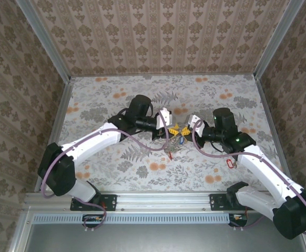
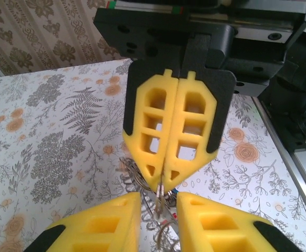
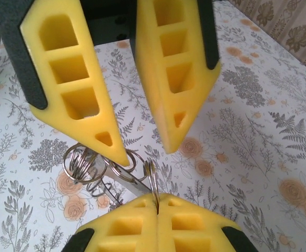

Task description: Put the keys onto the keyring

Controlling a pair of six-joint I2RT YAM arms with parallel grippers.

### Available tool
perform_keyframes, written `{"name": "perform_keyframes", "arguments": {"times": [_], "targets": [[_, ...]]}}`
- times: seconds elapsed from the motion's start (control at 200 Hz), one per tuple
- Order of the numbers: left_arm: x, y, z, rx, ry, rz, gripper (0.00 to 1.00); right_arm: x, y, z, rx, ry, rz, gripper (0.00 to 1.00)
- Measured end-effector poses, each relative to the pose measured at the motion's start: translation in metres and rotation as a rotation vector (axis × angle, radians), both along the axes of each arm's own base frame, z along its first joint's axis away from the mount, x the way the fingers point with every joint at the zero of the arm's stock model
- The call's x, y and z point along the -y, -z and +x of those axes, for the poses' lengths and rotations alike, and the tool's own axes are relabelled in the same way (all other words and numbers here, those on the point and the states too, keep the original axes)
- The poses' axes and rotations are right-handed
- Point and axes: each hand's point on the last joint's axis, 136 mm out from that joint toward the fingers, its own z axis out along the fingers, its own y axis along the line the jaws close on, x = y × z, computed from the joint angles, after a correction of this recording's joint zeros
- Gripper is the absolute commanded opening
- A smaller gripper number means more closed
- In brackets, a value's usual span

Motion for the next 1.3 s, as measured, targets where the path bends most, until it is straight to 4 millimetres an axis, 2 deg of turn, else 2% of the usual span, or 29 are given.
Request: {"name": "perform_keyframes", "arguments": {"times": [0.435, 0.63, 0.855, 0.975, 1.045, 1.3], "targets": [[0.005, 0.017, -0.002, -0.011, 0.016, 0.075, 0.24, 0.000, 0.001, -0.002, 0.007, -0.012, -0.016, 0.00], [0.005, 0.016, -0.001, -0.001, 0.019, 0.078, 0.18, 0.000, 0.002, -0.002, 0.002, -0.012, -0.017, 0.00], [0.006, 0.018, -0.001, -0.007, 0.021, 0.087, 0.18, -0.001, 0.000, -0.002, 0.002, -0.010, -0.010, 0.00], [0.007, 0.017, 0.000, -0.008, 0.023, 0.084, 0.10, -0.001, -0.002, -0.002, 0.001, -0.004, -0.001, 0.00], [0.007, 0.017, -0.001, -0.012, 0.030, 0.083, 0.00, -0.001, -0.003, -0.002, 0.003, -0.001, 0.001, 0.01], [0.008, 0.015, 0.000, -0.018, 0.032, 0.049, 0.00, 0.001, -0.003, 0.000, 0.030, 0.024, 0.025, 0.13]]}}
